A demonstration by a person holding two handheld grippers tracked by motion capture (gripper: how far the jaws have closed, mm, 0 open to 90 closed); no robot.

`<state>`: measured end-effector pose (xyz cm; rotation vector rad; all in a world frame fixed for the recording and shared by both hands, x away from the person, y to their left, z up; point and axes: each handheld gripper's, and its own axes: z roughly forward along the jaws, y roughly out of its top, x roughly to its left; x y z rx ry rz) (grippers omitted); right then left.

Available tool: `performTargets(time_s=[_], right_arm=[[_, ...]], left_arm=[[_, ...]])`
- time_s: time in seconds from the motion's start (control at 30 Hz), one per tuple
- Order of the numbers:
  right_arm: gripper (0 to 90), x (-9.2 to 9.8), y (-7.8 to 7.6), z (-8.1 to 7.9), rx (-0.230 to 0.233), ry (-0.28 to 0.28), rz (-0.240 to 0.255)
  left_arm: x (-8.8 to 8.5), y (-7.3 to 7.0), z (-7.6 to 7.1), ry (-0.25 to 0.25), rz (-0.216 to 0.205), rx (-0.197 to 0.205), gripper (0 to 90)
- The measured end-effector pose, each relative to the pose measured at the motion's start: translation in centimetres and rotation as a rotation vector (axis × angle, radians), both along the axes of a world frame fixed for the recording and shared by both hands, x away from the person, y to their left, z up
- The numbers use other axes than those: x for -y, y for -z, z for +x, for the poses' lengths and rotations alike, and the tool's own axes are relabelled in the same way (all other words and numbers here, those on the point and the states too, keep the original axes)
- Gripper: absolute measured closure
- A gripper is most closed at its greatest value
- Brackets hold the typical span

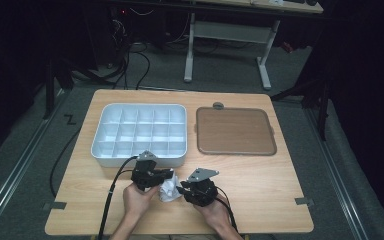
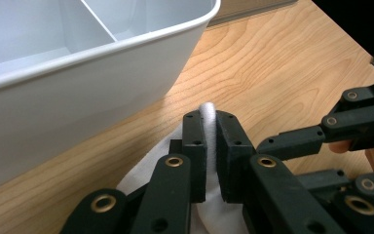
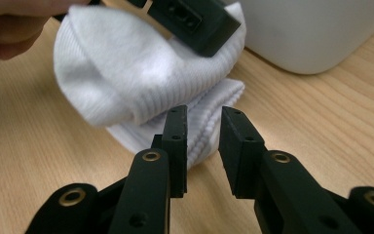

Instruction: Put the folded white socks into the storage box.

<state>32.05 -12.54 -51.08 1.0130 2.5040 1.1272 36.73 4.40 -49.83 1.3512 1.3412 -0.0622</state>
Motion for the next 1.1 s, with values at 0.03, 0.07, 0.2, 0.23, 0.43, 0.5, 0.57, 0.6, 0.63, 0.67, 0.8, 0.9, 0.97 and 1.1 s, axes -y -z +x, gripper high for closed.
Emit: performTargets(time_s=[0.03, 0.07, 0.2, 0.23, 0.43, 0.5, 0.57, 0.6, 0.63, 0.67, 0.8, 0.9, 0.97, 1.1], right_arm=[[73.4, 0.0, 0.0, 0.0, 0.0, 0.0, 0.0], [73.3, -0.1, 0.4, 0.0, -0.011, -0.005, -0.009], [73.7, -0.6, 1.2, 0.1, -0.03, -0.012, -0.031], [73.9, -0.7, 1.4, 0.0, -0.021, -0.018, -0.028], [74.2, -0.8, 1.5, 0.2, -0.024, -0.017, -0.029], [74.2, -0.9, 1.5, 0.3, -0.016, -0.018, -0.034], [74.2, -1.1, 1.6, 0.4, -0.015, -0.014, -0.034], [74.2, -1.3, 1.6, 0.8, -0.015, -0.009, -0.039], [74.2, -1.3, 1.6, 0.8, -0.015, -0.009, -0.039], [74.2, -1.6, 1.6, 1.0, -0.015, -0.006, -0.039], [74.3, -1.6, 1.8, 1.2, -0.018, 0.001, -0.011], [74.2, -1.7, 1.8, 1.1, -0.013, 0.0, -0.021], [74.2, -1.7, 1.8, 1.0, -0.011, 0.001, -0.019], [74.2, -1.5, 1.9, 1.1, -0.023, -0.005, -0.01]], left_arm=[[0.0, 0.0, 0.0, 0.0, 0.0, 0.0, 84.1], [0.1, 0.0, 0.0, 0.001, -0.002, 0.0, 84.1], [0.3, 0.1, -0.3, 0.013, 0.002, 0.009, 84.0], [0.5, 0.2, -0.4, 0.014, 0.0, 0.012, 84.1], [0.6, 0.6, -0.1, 0.008, -0.007, 0.012, 84.1], [0.5, 0.6, 0.1, 0.01, -0.007, 0.01, 84.0], [0.4, 0.5, 0.4, 0.005, -0.002, 0.012, 84.1], [0.3, 0.4, 0.7, 0.0, -0.001, 0.014, 84.1], [0.3, 0.4, 0.7, 0.0, -0.001, 0.014, 84.1], [0.1, 0.4, 1.0, -0.008, -0.005, 0.009, 84.1], [-0.1, 0.6, 1.0, -0.004, 0.01, 0.017, 84.1], [0.3, 0.8, 0.7, -0.001, 0.025, 0.028, 84.1], [0.4, 0.8, 0.7, 0.002, 0.029, 0.031, 84.1], [0.7, 1.3, 0.4, 0.011, 0.03, 0.039, 84.3]])
